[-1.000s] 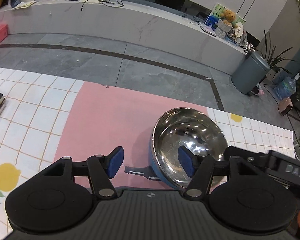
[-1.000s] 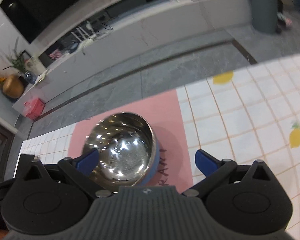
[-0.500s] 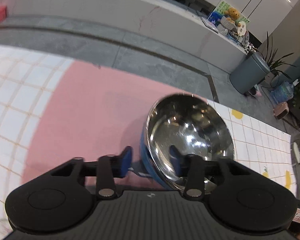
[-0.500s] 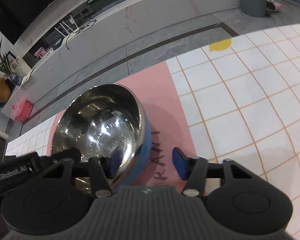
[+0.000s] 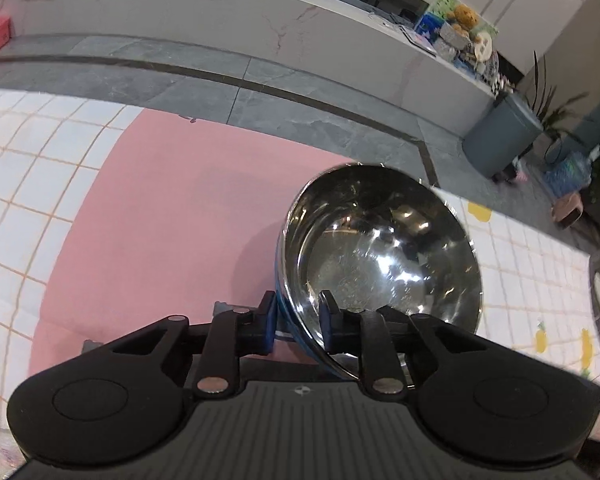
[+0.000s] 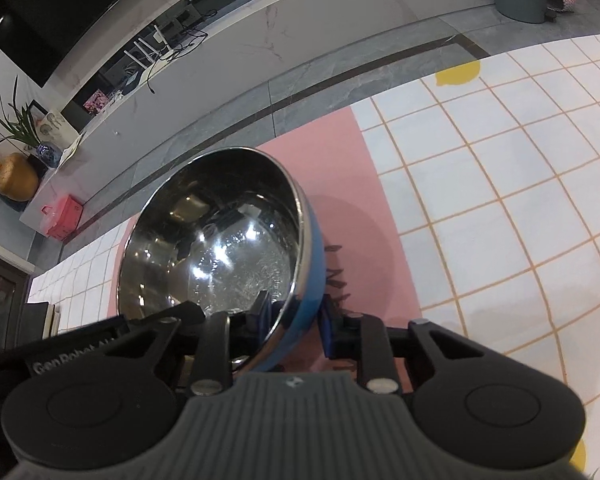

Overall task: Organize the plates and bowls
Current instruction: 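Grasp the blue steel bowl rim with the left tool and lift it, then carry the blue steel bowl with the left tool over the orange bowl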

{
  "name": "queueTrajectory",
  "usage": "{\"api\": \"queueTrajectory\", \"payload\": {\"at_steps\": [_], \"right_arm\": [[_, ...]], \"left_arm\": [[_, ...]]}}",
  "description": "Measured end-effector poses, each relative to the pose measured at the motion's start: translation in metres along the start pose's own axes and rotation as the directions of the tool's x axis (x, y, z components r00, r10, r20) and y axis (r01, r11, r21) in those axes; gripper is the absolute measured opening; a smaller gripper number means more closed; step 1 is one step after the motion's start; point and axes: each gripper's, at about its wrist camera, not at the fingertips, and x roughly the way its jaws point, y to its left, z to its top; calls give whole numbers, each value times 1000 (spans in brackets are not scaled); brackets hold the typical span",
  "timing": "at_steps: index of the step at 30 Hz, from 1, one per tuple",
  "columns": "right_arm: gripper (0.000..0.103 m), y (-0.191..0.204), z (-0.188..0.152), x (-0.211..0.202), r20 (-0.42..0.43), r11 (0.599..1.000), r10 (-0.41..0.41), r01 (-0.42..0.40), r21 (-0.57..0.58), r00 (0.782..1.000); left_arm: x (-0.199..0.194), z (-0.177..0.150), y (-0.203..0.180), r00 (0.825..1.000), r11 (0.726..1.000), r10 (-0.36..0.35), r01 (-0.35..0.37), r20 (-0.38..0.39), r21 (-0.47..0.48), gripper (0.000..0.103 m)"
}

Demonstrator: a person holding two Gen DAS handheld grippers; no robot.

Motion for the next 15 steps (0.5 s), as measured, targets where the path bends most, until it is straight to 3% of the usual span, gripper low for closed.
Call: {"api": "queueTrajectory", "payload": {"at_steps": [15], "right_arm": [[21,12,1,-38,26,999,36,-35,-21,999]], "left_arm": [[-40,-7,-20,998,997,44,-46,38,63,22]]}}
